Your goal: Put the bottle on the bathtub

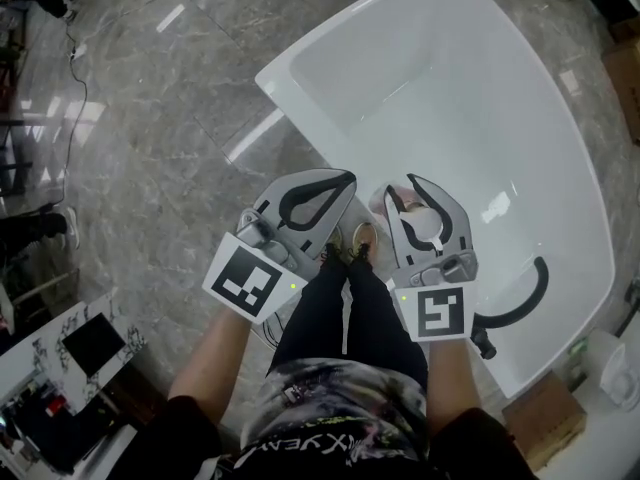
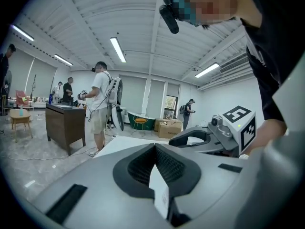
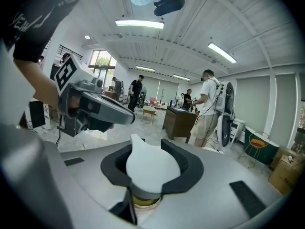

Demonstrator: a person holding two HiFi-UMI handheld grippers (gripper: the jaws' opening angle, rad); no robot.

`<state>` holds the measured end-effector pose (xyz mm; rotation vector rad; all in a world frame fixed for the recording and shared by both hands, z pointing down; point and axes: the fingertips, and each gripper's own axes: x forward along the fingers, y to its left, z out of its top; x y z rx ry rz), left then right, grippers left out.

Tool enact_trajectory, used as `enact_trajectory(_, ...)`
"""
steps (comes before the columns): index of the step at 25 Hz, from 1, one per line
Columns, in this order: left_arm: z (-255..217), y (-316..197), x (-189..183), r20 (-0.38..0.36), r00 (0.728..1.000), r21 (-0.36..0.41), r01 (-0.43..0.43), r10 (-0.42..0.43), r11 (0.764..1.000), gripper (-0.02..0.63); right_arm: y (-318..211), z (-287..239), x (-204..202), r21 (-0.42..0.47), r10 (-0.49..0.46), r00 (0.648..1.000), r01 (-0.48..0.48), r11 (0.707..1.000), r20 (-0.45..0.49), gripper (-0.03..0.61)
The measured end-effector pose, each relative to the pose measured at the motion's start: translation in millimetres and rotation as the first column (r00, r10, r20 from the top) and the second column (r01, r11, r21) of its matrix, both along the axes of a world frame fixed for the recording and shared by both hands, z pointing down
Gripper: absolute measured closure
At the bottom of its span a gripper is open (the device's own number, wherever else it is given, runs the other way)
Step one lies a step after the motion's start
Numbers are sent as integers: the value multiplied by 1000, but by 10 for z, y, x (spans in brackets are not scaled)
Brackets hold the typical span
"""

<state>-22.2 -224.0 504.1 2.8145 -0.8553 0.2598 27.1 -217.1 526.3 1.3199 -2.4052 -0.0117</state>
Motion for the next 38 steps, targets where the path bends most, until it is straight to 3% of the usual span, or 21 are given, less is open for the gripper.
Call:
enact_trajectory(16, 369, 105, 99, 23, 1000, -9, 2, -2, 1000, 600, 65, 638, 101, -36, -2, 997, 0, 999, -73, 469)
enact_trajectory(31, 378, 199, 155, 25, 999, -31, 25, -24, 999, 600, 138, 647, 55, -34, -28, 998, 26, 999, -53, 465)
enact_trajectory(38, 339, 220, 138, 28, 999, -37, 36, -35, 999, 600, 148, 666, 33, -48, -55, 998, 53, 997, -44, 405)
